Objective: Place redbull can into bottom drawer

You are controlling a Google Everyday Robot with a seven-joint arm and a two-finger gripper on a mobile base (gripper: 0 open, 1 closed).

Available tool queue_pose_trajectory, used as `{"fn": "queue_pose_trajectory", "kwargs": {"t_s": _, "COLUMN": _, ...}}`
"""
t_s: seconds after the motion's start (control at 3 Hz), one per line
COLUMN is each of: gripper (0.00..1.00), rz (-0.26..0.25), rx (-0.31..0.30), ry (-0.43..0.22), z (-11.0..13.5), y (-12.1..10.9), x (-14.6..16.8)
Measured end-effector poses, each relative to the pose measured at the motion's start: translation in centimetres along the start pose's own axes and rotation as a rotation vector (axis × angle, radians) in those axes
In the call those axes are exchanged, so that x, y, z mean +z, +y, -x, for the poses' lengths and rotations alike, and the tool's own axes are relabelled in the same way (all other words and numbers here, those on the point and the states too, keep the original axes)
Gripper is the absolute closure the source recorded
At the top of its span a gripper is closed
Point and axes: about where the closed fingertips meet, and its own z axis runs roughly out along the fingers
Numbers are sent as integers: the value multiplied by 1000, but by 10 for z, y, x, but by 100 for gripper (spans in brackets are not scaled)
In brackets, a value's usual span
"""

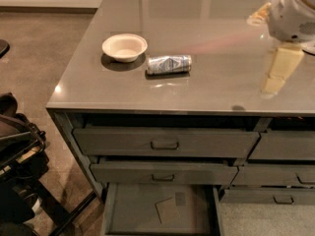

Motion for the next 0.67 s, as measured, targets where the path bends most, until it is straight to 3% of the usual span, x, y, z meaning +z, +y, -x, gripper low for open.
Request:
{"fn": "queue_pose_trajectory", "kwargs": {"t_s": 0.33, "gripper": 0, "rz": 8, "rx": -106, "ry": -37, "z": 11, "y": -37, "x": 25}}
{"fn": "queue_pose_trajectory", "kwargs": {"t_s": 0.67, "gripper": 0, "rz": 19, "rx": -156, "ry": -128, "z": 33, "y": -63, "x": 54}}
